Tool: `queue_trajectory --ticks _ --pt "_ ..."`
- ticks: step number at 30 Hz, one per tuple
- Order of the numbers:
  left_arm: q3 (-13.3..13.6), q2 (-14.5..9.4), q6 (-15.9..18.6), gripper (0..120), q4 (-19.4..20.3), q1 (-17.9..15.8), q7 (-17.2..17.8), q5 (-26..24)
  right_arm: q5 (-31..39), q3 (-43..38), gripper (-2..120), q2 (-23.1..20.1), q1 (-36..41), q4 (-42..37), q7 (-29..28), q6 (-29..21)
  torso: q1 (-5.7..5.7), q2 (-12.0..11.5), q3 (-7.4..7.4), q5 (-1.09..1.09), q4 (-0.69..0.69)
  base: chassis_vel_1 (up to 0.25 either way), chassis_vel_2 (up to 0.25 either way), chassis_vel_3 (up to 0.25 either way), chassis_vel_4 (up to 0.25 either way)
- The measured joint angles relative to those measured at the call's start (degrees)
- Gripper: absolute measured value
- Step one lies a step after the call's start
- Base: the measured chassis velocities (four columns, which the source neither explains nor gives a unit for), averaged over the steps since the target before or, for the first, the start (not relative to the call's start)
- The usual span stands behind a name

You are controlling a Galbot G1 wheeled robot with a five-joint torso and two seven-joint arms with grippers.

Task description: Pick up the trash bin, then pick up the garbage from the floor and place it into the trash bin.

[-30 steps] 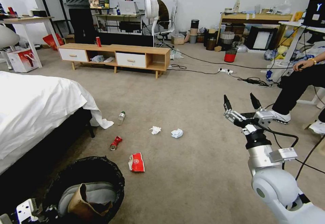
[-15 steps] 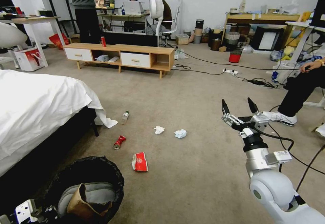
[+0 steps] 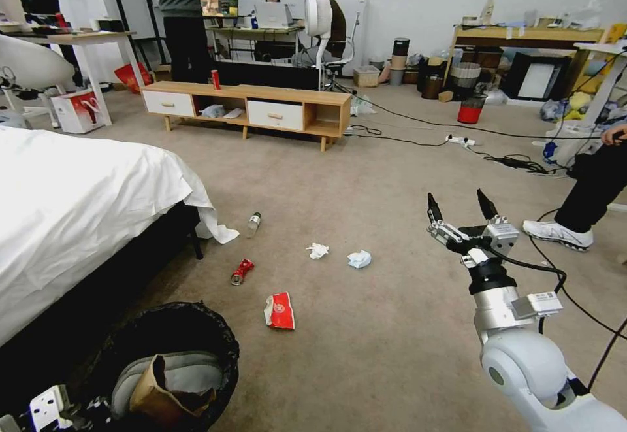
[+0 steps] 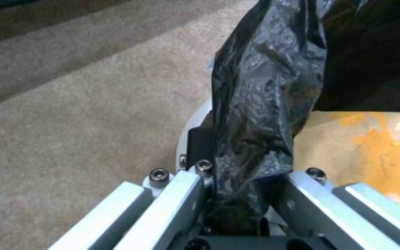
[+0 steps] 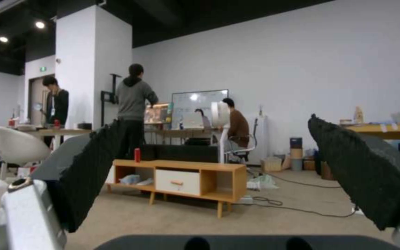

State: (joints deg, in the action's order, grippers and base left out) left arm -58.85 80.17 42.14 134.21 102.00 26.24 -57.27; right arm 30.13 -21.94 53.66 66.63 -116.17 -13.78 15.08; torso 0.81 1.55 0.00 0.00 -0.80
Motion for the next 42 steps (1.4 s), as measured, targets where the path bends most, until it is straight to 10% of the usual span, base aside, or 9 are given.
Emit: queue_trajectory --ticks 42 --pt "-0.14 -0.05 0.00 1 0.71 0.88 -0.09 0.36 -1.44 -0.31 100 0.09 1.10 0.62 1.49 0.88 0.00 0.00 0.00 0.00 0.00 0.000 0.000 0.000 0.000"
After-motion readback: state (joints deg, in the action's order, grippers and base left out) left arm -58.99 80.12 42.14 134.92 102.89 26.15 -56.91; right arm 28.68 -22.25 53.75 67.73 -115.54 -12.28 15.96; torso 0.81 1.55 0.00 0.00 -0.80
